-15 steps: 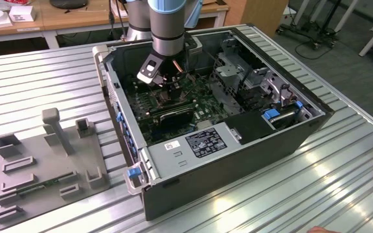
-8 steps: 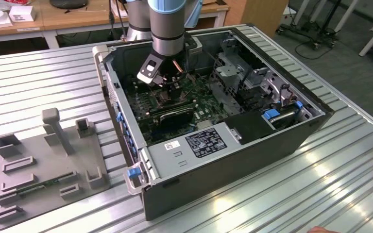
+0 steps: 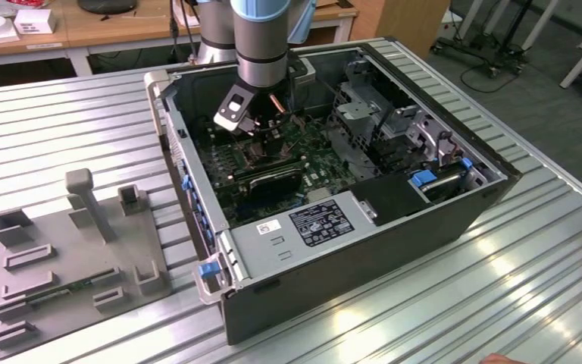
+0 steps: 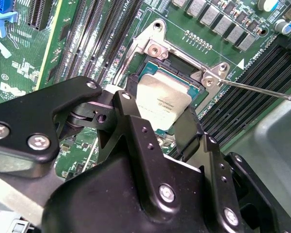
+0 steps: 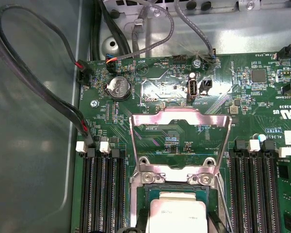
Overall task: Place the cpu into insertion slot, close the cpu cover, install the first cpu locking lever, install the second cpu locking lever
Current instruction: 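Place the cpu into insertion slot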
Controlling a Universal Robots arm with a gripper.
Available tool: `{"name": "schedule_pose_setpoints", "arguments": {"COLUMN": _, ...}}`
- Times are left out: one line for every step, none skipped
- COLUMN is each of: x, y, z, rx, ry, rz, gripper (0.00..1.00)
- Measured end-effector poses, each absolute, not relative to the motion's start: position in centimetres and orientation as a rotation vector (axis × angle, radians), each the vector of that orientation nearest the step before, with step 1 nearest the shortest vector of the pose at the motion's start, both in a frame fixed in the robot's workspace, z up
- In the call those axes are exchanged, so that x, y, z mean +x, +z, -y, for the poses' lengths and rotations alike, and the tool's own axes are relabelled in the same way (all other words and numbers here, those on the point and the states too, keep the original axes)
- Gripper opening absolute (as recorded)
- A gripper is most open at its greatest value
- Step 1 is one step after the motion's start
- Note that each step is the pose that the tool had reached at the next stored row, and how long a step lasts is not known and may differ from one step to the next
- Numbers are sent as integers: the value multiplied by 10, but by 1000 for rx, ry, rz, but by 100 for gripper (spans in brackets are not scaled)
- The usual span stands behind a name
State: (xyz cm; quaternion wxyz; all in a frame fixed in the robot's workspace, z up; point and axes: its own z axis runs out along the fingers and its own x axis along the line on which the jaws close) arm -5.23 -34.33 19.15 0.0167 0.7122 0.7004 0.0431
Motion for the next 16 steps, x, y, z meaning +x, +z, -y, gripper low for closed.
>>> {"name": "schedule_pose_setpoints", "arguments": {"x": -52, "y": 191, "z": 343, "rx": 2214, "ry": 134, "rz": -2177, "gripper": 54}}
{"name": "schedule_pose_setpoints", "arguments": {"x": -52, "y": 191, "z": 343, "rx": 2214, "ry": 134, "rz": -2177, "gripper": 54}}
{"name": "schedule_pose_setpoints", "arguments": {"x": -52, "y": 191, "z": 343, "rx": 2214, "ry": 134, "rz": -2177, "gripper": 54}}
{"name": "schedule_pose_setpoints", "arguments": {"x": -52, "y": 191, "z": 343, "rx": 2214, "ry": 134, "rz": -2177, "gripper": 54}}
{"name": "schedule_pose_setpoints", "arguments": {"x": -52, "y": 191, "z": 343, "rx": 2214, "ry": 134, "rz": -2177, "gripper": 54}}
{"name": "schedule_pose_setpoints", "arguments": {"x": -52, "y": 191, "z": 343, "rx": 2214, "ry": 135, "rz": -2177, "gripper": 54}}
{"name": "schedule_pose_setpoints", "arguments": {"x": -52, "y": 191, "z": 343, "rx": 2214, "ry": 136, "rz": -2177, "gripper": 55}}
{"name": "schedule_pose_setpoints", "arguments": {"x": -52, "y": 191, "z": 343, "rx": 2214, "ry": 136, "rz": -2177, "gripper": 55}}
{"name": "schedule_pose_setpoints", "arguments": {"x": -52, "y": 191, "z": 343, "rx": 2214, "ry": 135, "rz": -2177, "gripper": 61}}
{"name": "schedule_pose_setpoints", "arguments": {"x": -52, "y": 191, "z": 343, "rx": 2214, "ry": 135, "rz": -2177, "gripper": 61}}
{"name": "schedule_pose_setpoints", "arguments": {"x": -52, "y": 191, "z": 343, "rx": 2214, "ry": 134, "rz": -2177, "gripper": 61}}
{"name": "schedule_pose_setpoints", "arguments": {"x": -52, "y": 191, "z": 343, "rx": 2214, "ry": 134, "rz": -2177, "gripper": 61}}
{"name": "schedule_pose_setpoints", "arguments": {"x": -52, "y": 191, "z": 343, "rx": 2214, "ry": 134, "rz": -2177, "gripper": 61}}
{"name": "schedule_pose_setpoints", "arguments": {"x": -52, "y": 191, "z": 343, "rx": 2214, "ry": 134, "rz": -2177, "gripper": 61}}
{"name": "schedule_pose_setpoints", "arguments": {"x": -52, "y": 191, "z": 343, "rx": 2214, "ry": 134, "rz": -2177, "gripper": 61}}
{"name": "schedule_pose_setpoints", "arguments": {"x": -52, "y": 191, "z": 343, "rx": 2214, "ry": 134, "rz": -2177, "gripper": 61}}
